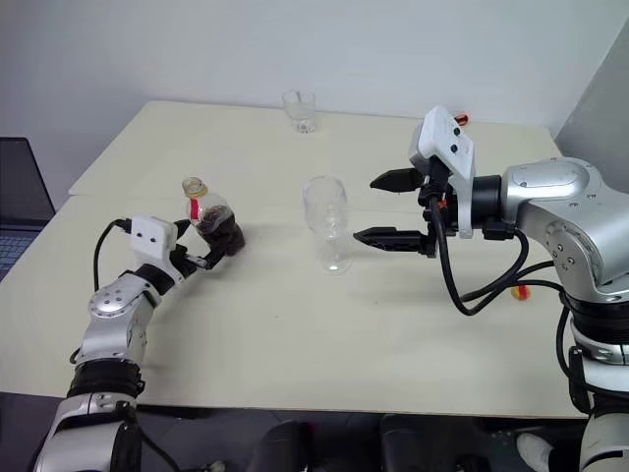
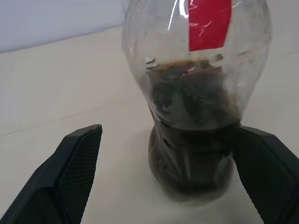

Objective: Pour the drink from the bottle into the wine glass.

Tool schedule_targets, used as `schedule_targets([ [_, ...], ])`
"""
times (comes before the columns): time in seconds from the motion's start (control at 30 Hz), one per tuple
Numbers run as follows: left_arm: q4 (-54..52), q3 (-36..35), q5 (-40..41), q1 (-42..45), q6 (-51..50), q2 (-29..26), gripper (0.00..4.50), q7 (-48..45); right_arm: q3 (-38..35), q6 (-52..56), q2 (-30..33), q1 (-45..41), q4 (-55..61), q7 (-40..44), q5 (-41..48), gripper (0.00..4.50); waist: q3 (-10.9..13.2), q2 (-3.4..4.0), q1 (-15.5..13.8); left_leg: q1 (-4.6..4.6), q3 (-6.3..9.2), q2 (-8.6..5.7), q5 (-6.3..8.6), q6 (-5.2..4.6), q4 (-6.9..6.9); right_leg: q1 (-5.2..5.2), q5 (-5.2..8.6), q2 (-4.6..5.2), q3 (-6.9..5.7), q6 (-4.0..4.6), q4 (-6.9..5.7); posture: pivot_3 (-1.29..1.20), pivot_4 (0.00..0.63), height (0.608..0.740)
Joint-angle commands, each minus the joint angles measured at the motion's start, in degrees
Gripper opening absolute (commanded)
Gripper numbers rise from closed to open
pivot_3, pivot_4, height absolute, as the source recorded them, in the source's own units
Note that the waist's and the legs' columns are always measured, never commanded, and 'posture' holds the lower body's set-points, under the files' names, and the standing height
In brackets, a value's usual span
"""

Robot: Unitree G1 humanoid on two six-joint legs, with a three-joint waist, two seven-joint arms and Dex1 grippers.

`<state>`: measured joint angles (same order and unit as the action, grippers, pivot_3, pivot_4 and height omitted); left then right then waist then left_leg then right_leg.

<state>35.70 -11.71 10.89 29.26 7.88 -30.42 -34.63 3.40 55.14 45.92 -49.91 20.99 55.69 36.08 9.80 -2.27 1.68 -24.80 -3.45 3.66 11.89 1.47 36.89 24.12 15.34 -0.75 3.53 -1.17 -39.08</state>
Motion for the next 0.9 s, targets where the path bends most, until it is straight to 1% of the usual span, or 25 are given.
schedule_targets([
  [0.03,3.77,0.77,-0.15,3.58,3.59,0.75,4.5,-2.46,-2.13,0.07,0.94,-0.15,2.3,-0.66,1.01,4.46,0.0,0.0,0.0,-0.01,0.0,0.0,0.0,0.0,0.0,0.0,0.0,0.0,-0.02,0.0,0.0,0.0,0.15,0.74],
  [0.17,8.03,1.48,-0.55,6.25,5.79,1.74,4.5,-3.81,-2.15,0.29,1.6,0.13,2.84,-1.67,0.93,4.46,0.0,0.0,0.05,-0.02,-0.01,0.0,0.0,0.0,-0.01,0.01,0.0,0.0,0.0,0.0,0.0,0.0,0.15,0.74],
  [0.2,8.69,1.74,-0.83,6.93,6.07,1.95,4.1,-3.75,-2.21,0.41,1.78,0.23,3.06,-1.97,1.0,4.5,0.0,0.0,0.05,-0.02,-0.01,0.0,0.0,0.0,0.0,0.01,0.0,0.0,0.0,0.0,0.0,0.0,0.15,0.74],
  [0.27,9.05,1.8,-0.67,8.14,6.35,2.55,3.65,-3.83,-2.55,0.67,1.97,0.42,3.61,-2.82,1.21,4.5,0.0,0.0,0.03,-0.02,-0.01,0.01,0.0,0.0,0.0,0.01,0.0,-0.02,-0.01,0.0,0.0,0.0,0.15,0.74],
  [0.33,9.07,1.88,-0.71,8.9,6.47,2.71,2.97,-3.75,-3.07,1.11,2.22,0.65,4.15,-3.75,1.53,4.5,0.0,0.0,0.01,-0.03,-0.01,0.01,0.0,0.0,0.0,0.0,0.0,-0.02,-0.05,0.0,-0.01,0.0,0.15,0.74],
  [0.47,7.82,2.21,-1.11,11.45,7.58,1.46,1.71,-4.25,-5.12,1.91,3.6,2.33,5.36,-5.32,1.89,4.5,0.01,-0.01,0.0,-0.05,0.0,0.0,0.0,0.0,0.0,0.01,0.0,-0.01,-0.04,0.0,0.0,0.0,0.15,0.74],
  [0.57,6.75,2.12,-0.72,14.16,7.05,0.75,1.06,-5.21,-7.11,1.32,4.0,4.06,6.34,-6.3,2.24,4.5,0.01,-0.02,-0.01,-0.08,0.0,0.0,0.0,0.0,0.01,0.01,0.0,-0.01,-0.06,0.0,0.01,0.0,0.15,0.74],
  [0.63,7.7,3.28,-2.43,18.24,8.07,-0.58,0.88,-6.17,-10.43,0.27,2.83,6.99,7.93,-8.03,3.27,4.5,0.02,-0.05,-0.03,-0.1,0.0,-0.01,0.0,0.0,0.01,0.02,0.0,-0.02,-0.07,0.0,0.0,0.0,0.15,0.74],
  [0.7,9.42,4.5,-3.98,22.41,9.05,-1.54,0.83,-6.89,-12.99,-1.86,1.85,11.26,10.08,-9.4,3.16,4.5,0.04,-0.07,-0.12,-0.14,0.04,0.0,0.0,0.01,0.02,0.01,0.0,-0.07,-0.16,0.0,0.01,0.0,0.15,0.74],
  [0.8,13.0,7.8,-7.67,28.37,12.32,-2.8,0.8,-8.84,-15.63,-6.86,-2.21,18.65,12.4,-14.13,0.68,4.5,0.0,-0.11,-0.23,-0.16,0.07,-0.03,0.0,0.01,0.02,-0.05,0.0,-0.07,-0.26,-0.01,0.05,0.0,0.15,0.74],
  [0.9,16.87,10.57,-11.0,33.67,16.97,-3.05,0.79,-9.82,-16.93,-8.85,-7.15,24.67,14.82,-19.42,0.38,4.5,0.01,-0.1,-0.19,-0.15,0.01,-0.07,0.0,0.01,0.02,-0.04,0.0,-0.06,-0.19,-0.03,0.04,0.0,0.15,0.74],
])
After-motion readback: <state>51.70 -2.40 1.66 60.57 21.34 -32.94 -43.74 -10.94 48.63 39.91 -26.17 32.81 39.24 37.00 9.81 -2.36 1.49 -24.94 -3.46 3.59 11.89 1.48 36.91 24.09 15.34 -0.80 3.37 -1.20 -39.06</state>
